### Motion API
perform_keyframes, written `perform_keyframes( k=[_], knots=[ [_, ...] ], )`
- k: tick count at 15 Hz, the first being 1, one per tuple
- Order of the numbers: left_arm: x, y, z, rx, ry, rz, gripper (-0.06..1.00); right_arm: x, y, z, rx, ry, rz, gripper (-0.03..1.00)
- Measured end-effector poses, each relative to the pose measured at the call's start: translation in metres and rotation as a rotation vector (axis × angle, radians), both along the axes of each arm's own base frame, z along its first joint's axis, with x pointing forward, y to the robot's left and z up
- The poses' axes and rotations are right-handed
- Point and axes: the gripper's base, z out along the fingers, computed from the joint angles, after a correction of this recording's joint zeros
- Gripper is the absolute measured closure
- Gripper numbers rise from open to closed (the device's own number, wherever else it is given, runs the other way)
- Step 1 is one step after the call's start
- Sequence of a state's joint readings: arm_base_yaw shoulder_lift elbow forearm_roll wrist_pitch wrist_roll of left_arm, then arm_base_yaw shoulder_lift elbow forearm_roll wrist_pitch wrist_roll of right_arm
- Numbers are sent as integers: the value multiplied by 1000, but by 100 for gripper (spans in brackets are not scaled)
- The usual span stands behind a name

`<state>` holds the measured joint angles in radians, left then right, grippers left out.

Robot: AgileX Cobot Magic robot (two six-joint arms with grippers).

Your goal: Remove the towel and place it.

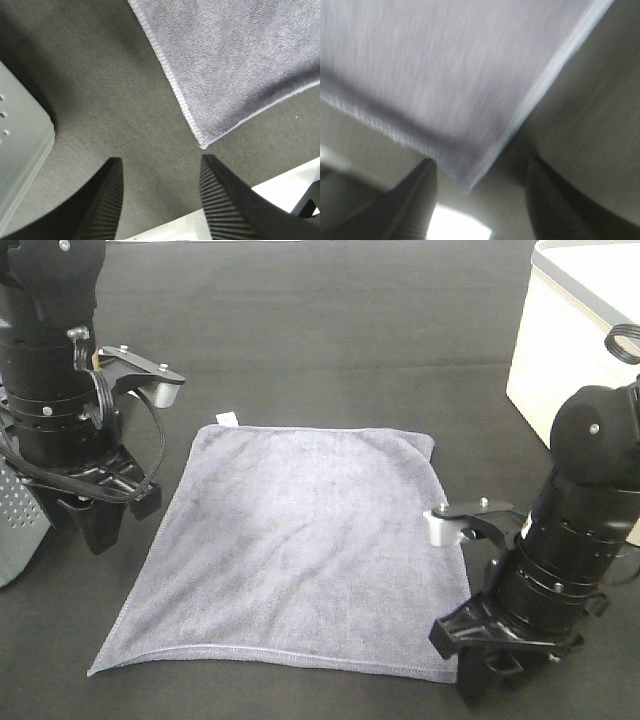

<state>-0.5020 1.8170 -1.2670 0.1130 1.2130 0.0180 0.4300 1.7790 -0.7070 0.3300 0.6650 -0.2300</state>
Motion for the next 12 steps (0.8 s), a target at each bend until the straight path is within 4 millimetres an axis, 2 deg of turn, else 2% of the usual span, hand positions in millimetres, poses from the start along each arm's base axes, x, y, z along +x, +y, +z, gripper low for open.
perform_keyframes(
  k=[3, 6, 8, 12],
  knots=[
    [0, 0, 0, 0, 0, 0, 49, -11, -2, 3, -19, 120, 21, 47],
    [0, 0, 0, 0, 1, -7, 49, -15, -3, 4, -25, 166, 29, 47],
    [1, -1, 0, -8, -10, -8, 49, -6, 1, 9, -3, 115, 17, 47],
    [1, -1, 0, -12, -10, -6, 49, 21, 15, 46, 111, -110, -28, 48]
  ],
)
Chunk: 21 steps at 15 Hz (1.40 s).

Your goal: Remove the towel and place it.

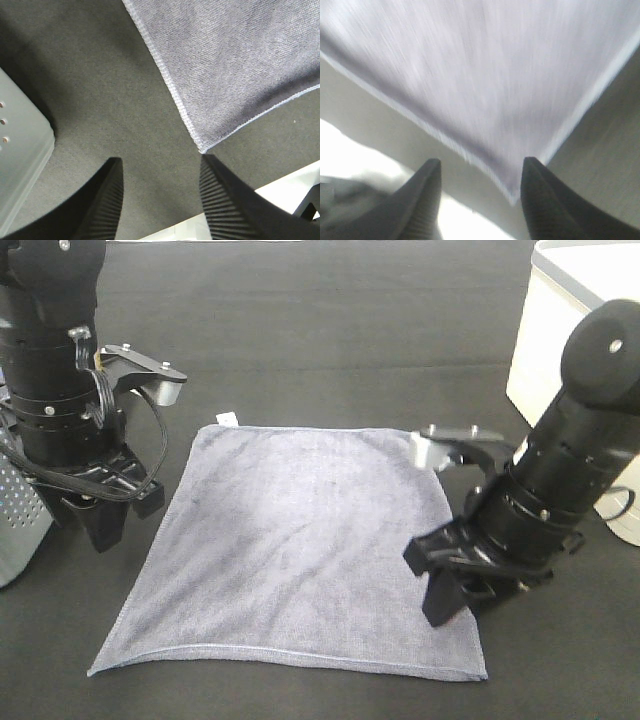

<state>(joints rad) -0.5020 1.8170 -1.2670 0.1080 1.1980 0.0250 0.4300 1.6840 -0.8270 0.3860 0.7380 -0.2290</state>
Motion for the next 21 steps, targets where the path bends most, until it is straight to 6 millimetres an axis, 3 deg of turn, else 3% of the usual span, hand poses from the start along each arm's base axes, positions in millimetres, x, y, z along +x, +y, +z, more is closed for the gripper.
perform_keyframes(
  k=[2, 5, 7, 13, 21],
  knots=[
    [0, 0, 0, -5, 3, 3, 49, 6, 1, -4, -2, -40, -9, 48],
    [0, 0, 0, -5, 3, 3, 49, 12, 1, -33, -52, -1, -3, 48],
    [0, -1, 0, -5, 3, 3, 49, 9, 0, -41, -69, 57, 5, 48],
    [0, -1, 0, -9, 5, 5, 49, -2, -2, -42, -85, 163, 26, 51],
    [2, -2, 0, -22, -17, 3, 49, -31, -10, -43, -122, 390, 58, 53]
  ],
)
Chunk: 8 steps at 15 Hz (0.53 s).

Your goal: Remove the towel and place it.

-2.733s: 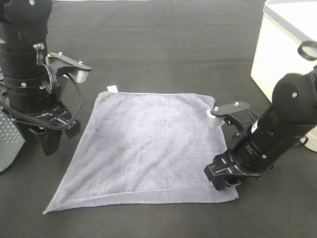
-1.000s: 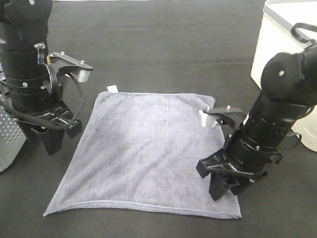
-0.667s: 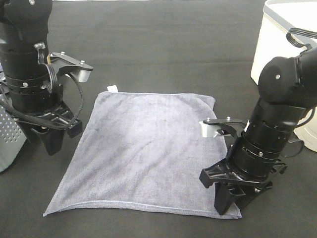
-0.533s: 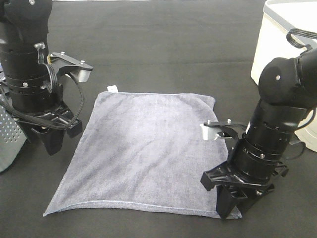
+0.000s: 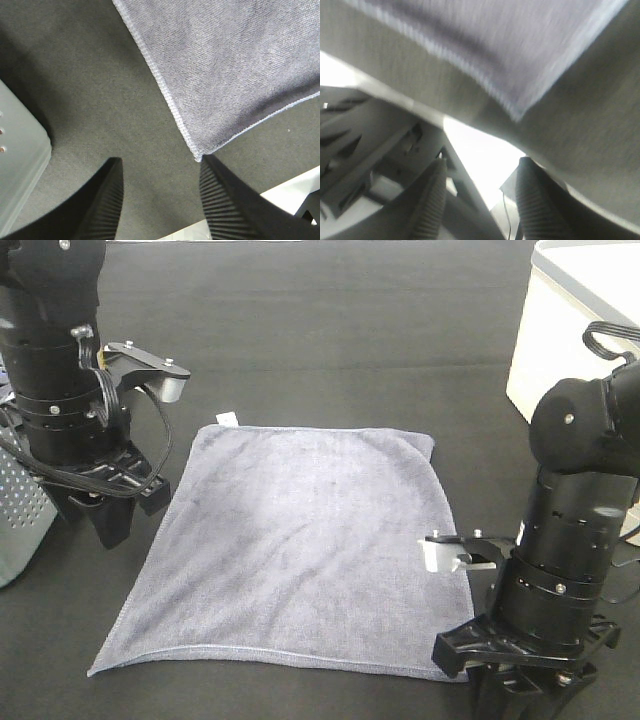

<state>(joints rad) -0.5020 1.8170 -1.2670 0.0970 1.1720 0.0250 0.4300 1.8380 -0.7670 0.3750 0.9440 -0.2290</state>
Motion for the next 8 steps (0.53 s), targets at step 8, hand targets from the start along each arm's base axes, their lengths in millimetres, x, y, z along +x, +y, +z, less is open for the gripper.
perform_keyframes(
  k=[8],
  knots=[
    [2, -1, 0, -14, -17, -1, 49, 29, 18, 32, 212, -379, -70, 57]
  ],
)
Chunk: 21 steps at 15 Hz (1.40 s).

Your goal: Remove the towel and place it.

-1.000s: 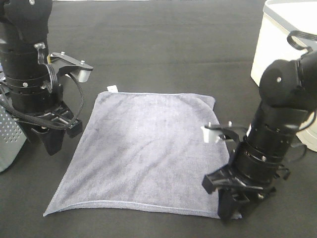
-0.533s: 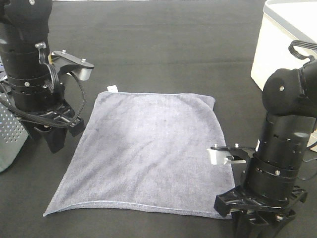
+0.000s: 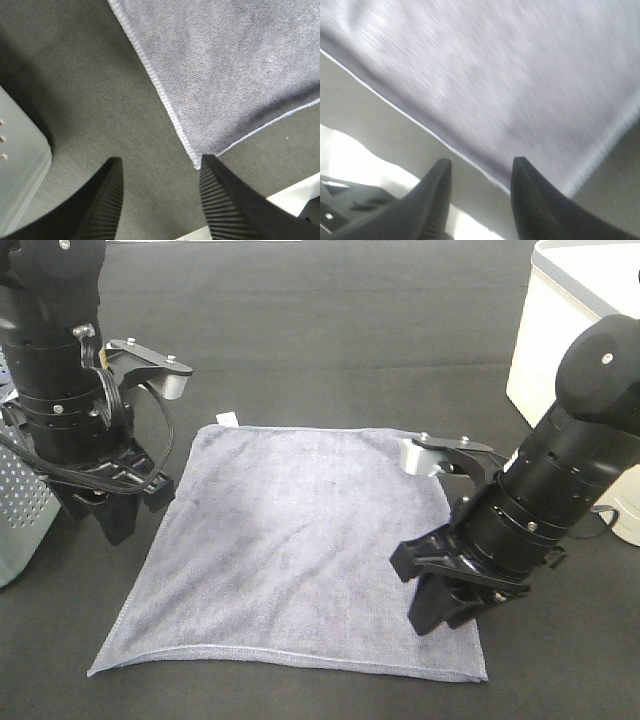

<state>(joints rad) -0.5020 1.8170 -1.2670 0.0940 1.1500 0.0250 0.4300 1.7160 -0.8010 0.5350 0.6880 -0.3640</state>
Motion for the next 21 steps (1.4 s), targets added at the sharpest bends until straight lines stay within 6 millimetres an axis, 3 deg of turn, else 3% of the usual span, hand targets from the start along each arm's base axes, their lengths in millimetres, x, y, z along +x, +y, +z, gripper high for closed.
perform_keyframes(
  k=[4, 10, 18, 21],
  knots=[
    [0, 0, 0, -1, -1, 0, 49, 0, 4, -29, 3, 104, 28, 57],
    [0, 0, 0, -1, 0, 0, 49, -25, -4, -41, -27, 264, 60, 57],
    [0, 0, 0, -5, 4, 3, 49, -52, -8, -28, -10, 560, 149, 62],
    [-5, 1, 0, 8, 53, 14, 49, -53, -8, -14, 5, 519, 140, 61]
  ],
)
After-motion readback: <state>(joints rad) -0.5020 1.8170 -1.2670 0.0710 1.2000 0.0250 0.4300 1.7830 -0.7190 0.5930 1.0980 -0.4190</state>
